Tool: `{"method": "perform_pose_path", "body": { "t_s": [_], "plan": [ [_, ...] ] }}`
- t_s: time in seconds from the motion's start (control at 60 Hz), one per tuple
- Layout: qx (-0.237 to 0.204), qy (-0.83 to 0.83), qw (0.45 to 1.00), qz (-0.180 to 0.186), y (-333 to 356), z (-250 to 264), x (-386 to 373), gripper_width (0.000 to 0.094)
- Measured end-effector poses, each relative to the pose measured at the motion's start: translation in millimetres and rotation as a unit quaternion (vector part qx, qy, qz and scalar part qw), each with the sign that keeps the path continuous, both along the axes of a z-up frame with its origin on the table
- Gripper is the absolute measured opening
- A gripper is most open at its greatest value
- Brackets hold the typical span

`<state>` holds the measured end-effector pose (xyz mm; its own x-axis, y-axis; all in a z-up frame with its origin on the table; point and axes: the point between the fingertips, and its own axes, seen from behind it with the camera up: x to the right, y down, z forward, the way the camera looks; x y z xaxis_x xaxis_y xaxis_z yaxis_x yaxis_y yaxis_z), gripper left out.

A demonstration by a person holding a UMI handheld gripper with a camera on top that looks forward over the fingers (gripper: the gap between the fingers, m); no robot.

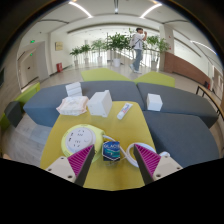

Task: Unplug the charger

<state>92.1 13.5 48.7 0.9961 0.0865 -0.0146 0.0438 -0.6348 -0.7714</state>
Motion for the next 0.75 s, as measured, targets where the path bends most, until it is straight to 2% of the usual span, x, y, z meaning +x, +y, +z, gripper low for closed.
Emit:
{"method": "perform_pose_path", "body": {
  "t_s": [0.15, 0.283, 0.483, 0.617, 0.75],
  "plan": [
    [0.007, 0.002, 1.0, -0.007, -35, 32, 7, 0.0815],
    [0.033, -0.015, 0.999, -0.01, -78, 57, 12, 0.0822],
    [0.026, -0.011, 0.999, -0.025, -135, 50, 17, 0.0826],
    [0.04, 0.002, 0.999, -0.026, -147, 50, 13, 0.0824],
    [0.034, 0.008, 0.999, -0.011, -149, 42, 12, 0.0828]
  ]
}}
